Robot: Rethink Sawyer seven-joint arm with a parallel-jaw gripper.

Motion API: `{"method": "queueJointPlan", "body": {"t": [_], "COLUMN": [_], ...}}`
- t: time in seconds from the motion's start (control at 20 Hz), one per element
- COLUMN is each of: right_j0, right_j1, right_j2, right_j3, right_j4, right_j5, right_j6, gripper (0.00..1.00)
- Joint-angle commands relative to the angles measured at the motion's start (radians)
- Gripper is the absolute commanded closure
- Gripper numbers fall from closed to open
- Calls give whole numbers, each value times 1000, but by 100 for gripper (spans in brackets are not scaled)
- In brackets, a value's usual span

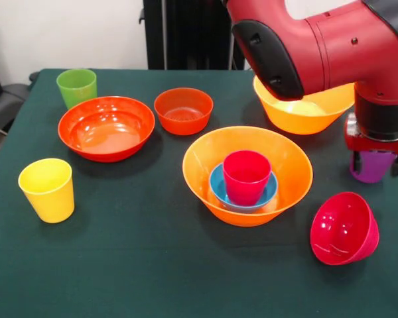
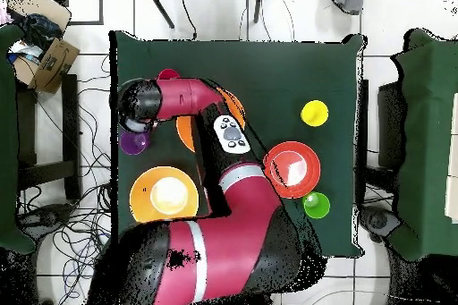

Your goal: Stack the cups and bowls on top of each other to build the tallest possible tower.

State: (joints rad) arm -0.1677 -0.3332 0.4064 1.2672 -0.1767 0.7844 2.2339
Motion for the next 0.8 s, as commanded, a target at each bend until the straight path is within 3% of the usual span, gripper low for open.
{"method": "queueJointPlan", "body": {"t": [0.05, 0.25, 0.8], "right_j0": [166, 103, 73], "right_j1": [-22, -17, -58], "right_j2": [-172, -94, -68], "right_j3": [-53, -30, 70], "right_j4": [-286, -228, -259], "right_j5": [-158, -86, -130], "right_j6": [-9, -101, -93], "gripper": [0, 0, 0]}}
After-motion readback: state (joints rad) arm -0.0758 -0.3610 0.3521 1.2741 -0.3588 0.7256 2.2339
